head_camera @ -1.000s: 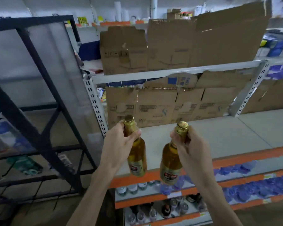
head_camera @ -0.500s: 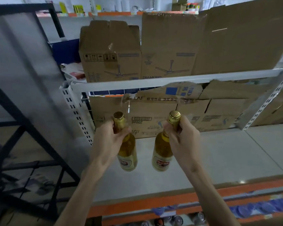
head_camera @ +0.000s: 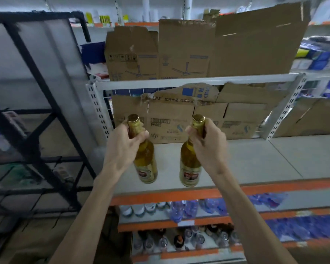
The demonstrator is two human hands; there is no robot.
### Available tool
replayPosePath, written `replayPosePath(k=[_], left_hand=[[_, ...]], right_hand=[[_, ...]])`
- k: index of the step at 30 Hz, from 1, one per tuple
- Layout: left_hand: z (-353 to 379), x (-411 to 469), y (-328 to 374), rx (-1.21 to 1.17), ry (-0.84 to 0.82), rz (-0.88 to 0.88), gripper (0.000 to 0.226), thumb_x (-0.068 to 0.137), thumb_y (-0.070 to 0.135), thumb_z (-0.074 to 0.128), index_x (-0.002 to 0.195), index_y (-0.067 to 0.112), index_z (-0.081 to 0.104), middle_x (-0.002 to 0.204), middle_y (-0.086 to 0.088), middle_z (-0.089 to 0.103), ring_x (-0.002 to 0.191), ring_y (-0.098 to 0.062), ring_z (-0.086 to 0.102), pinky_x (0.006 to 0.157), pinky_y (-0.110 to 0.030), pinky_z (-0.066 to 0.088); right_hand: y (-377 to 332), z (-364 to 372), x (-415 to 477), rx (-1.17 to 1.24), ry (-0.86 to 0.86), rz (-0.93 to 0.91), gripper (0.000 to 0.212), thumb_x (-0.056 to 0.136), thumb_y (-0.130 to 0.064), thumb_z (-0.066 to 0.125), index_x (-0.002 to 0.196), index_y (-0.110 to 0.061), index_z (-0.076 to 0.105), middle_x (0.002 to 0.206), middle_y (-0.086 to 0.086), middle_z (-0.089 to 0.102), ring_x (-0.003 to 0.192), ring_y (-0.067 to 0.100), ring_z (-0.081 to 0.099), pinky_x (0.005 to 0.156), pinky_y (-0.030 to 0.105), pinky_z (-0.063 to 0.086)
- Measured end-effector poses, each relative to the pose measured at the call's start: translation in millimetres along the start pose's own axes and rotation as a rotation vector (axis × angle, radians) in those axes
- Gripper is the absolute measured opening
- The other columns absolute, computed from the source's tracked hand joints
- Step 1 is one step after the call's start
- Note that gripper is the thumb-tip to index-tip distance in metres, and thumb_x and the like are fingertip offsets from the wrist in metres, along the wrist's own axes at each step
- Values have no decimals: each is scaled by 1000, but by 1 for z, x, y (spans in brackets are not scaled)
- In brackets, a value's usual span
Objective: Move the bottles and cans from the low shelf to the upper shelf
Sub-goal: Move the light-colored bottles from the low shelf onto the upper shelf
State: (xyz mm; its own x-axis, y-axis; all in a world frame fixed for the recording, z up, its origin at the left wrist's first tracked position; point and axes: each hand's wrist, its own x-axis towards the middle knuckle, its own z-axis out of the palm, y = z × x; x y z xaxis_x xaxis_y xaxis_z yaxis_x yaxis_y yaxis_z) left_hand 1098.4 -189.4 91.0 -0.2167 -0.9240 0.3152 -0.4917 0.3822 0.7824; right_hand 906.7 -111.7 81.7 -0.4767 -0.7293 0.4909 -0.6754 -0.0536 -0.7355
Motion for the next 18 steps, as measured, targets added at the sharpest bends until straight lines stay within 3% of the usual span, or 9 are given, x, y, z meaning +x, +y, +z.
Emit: replayPosePath(k=[2,4,7,9,12,15,18], left_hand=[[-17,-37,4,3,14,29,25,87,31,71,106,14,69,97,6,72,92,-5,66,80,-17,49],[-33,-74,5,-7,9,36,23,87,31,71,102,15,69,94,8,72,89,-3,66,75,-14,48],[-54,-130,5,-15,-25,10,19,86,35,71,95,18,68,88,8,72,84,-6,67,75,-25,54],[-64,-165,7,-19,-55,-25,19,87,35,70,90,17,67,85,5,71,80,-9,68,76,-33,56],[-71,-206,13,3,-91,-48,20,87,36,70,91,16,66,88,5,71,82,-9,68,79,-32,56],[-71,-242,18,10,-97,-50,23,87,38,70,95,17,67,93,4,71,87,-8,67,84,-35,56],[-71,-270,23,-17,-85,-67,24,86,36,71,96,15,67,94,2,72,89,-8,67,85,-33,56]], right_hand=[[-12,-16,-36,-3,25,-8,14,95,-28,61,88,-20,51,72,-22,54,67,-12,54,56,7,36],[-25,-29,-74,4,39,0,14,94,-29,60,91,-16,56,77,-15,60,70,-2,57,60,14,40],[-43,-48,-125,24,2,42,12,94,-25,59,92,-13,60,81,-6,65,76,11,60,66,28,48],[-52,-60,-156,43,-19,78,12,94,-24,59,87,-14,59,77,-7,63,72,10,60,63,29,46],[-59,-73,-195,27,-47,121,21,94,-29,60,83,-12,56,69,-2,60,64,14,57,56,29,42],[-58,-84,-228,35,-70,138,21,93,-28,62,82,-13,55,68,-7,59,62,8,56,53,25,41],[-53,-96,-254,59,-98,140,18,93,-29,62,84,-14,58,72,-7,63,65,10,59,59,31,49]])
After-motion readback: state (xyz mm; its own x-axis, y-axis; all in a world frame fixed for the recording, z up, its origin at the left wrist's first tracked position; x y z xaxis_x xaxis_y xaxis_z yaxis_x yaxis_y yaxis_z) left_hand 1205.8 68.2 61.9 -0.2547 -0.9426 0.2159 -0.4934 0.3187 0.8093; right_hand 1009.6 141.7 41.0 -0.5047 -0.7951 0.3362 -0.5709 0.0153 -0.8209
